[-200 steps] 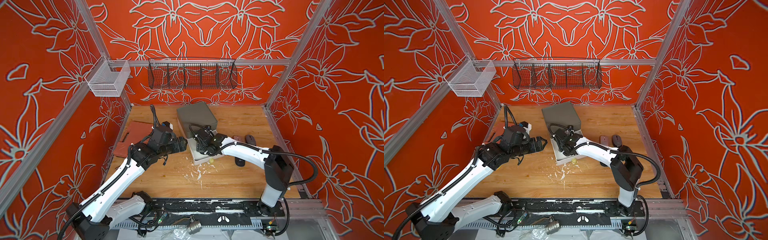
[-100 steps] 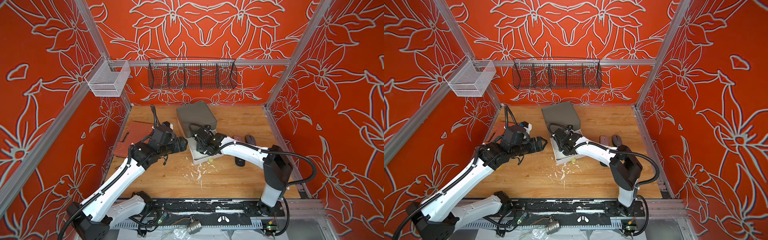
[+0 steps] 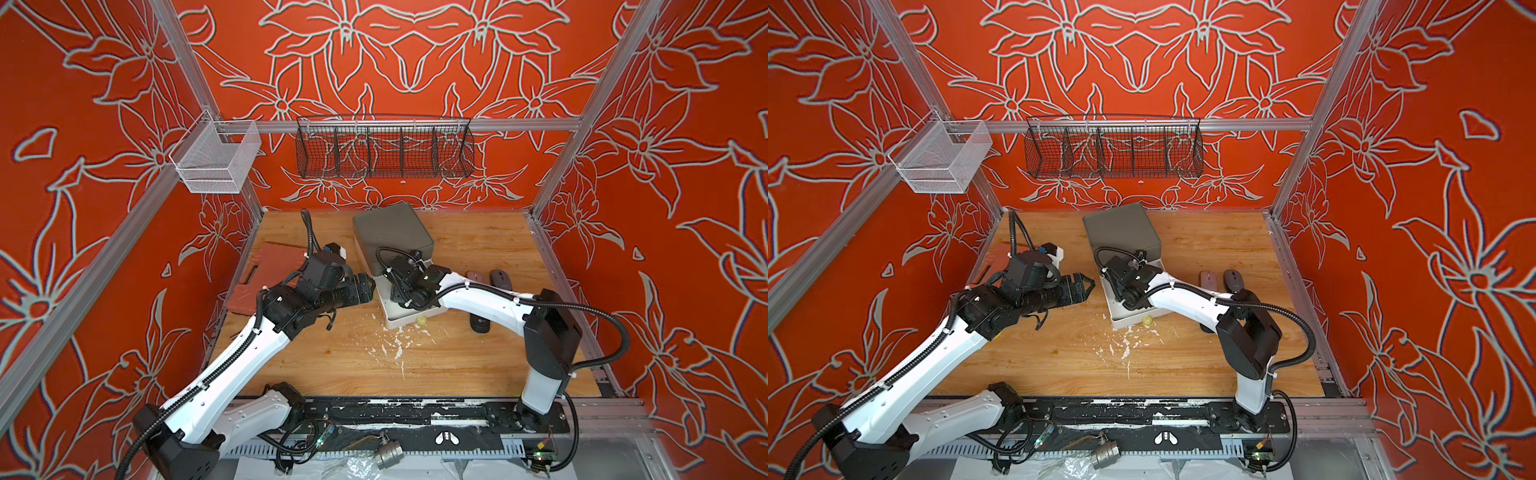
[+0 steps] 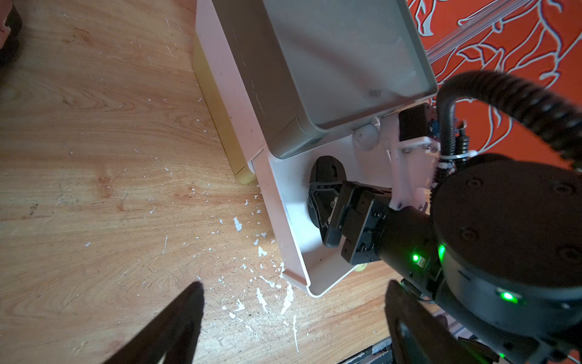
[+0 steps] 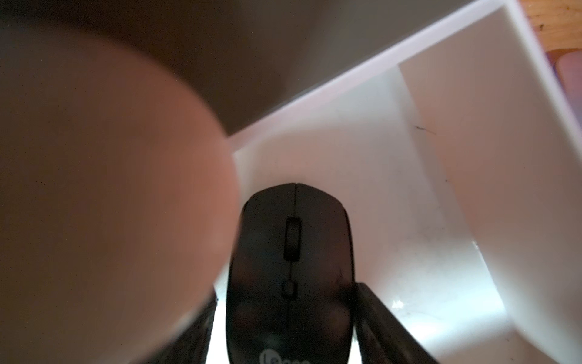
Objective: Take the mice out of the drawer
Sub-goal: Pick up the mouse from the drawer.
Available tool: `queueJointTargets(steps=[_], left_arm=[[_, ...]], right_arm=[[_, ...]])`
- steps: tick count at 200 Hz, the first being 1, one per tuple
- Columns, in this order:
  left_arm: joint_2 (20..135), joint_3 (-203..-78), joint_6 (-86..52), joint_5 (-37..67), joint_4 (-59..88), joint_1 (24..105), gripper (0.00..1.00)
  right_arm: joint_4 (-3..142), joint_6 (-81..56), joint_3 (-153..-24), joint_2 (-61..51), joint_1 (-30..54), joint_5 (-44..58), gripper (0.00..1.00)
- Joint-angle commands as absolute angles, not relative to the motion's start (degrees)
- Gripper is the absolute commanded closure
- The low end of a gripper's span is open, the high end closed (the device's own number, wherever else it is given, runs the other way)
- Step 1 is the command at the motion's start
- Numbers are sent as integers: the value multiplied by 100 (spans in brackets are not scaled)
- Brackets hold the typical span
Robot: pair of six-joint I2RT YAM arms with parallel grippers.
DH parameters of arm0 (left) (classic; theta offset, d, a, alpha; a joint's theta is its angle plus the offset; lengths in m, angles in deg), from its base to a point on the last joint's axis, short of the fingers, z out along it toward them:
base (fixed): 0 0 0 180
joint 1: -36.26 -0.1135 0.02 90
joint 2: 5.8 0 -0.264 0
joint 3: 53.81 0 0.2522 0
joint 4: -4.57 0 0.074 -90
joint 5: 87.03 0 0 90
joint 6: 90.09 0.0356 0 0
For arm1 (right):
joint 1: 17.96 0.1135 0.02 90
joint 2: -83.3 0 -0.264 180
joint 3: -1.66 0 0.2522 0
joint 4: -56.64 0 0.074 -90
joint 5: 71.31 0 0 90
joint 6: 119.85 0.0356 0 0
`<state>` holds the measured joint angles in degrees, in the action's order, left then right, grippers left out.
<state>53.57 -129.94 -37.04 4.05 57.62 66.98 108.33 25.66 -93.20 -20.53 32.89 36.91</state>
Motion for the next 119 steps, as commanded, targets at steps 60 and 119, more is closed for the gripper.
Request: queueJointTargets(steps=[60, 119], left_arm=[[5274, -13173, -3723, 323, 5700, 6711, 12], [5256, -13243, -3703, 340, 5718, 6712, 12]], right_arm=[[11080, 2749, -9337, -2186, 3311, 3568, 39], [11012, 2660, -9319, -1721, 3311, 3636, 40]])
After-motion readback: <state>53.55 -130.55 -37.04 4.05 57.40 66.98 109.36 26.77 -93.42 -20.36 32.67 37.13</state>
